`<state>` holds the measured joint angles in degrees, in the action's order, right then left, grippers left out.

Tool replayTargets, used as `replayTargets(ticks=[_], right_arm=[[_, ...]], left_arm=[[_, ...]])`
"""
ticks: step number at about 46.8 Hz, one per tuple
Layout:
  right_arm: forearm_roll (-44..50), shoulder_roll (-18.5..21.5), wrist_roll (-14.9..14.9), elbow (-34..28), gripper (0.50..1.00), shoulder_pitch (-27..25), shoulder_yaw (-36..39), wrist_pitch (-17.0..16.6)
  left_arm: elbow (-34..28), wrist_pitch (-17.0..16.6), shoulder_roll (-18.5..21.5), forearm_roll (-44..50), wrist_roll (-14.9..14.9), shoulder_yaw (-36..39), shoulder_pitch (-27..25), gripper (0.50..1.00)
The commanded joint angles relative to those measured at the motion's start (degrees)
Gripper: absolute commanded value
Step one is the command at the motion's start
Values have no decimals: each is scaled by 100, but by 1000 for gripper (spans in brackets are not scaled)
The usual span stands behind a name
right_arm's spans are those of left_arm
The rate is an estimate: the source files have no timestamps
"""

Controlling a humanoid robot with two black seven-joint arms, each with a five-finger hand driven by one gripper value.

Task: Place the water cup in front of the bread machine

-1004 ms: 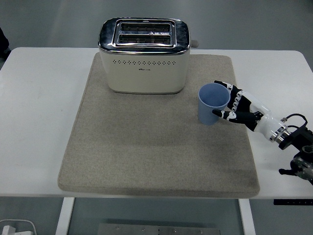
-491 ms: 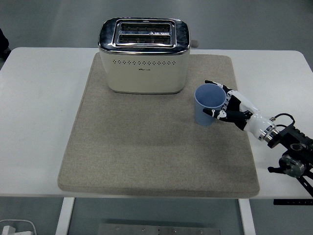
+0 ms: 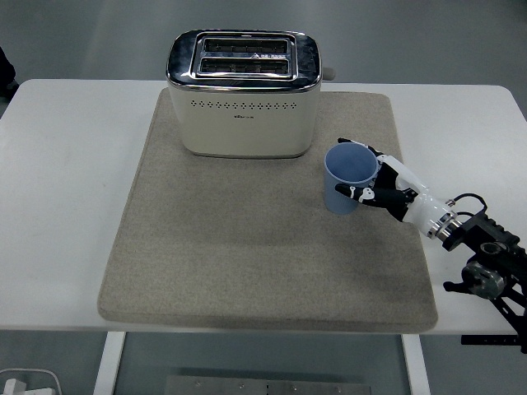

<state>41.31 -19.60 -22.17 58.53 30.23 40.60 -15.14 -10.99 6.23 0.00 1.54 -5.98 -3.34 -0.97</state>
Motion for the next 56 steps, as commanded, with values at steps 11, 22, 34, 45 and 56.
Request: replayTargets(ticks=[11,22,34,45,56], right_arm=[[9,0,-42,9,543,1,1,-15],[0,62,-59,88,500,150,1,11],[18,325,-42,158,500,317,-17,47],[290,730,-33,229,500,458,-272,275],[352,1107,2,220,500,616,-518,477]], left_arm=[[-61,1,0,5,0,0,9,1000],[-70,1,0,5,0,0,9,1000],[-70,1,0,5,0,9,9,1000],[-96,1,0,-4,0,9,0,1000],[-122,1,0,-4,0,9,0,1000]])
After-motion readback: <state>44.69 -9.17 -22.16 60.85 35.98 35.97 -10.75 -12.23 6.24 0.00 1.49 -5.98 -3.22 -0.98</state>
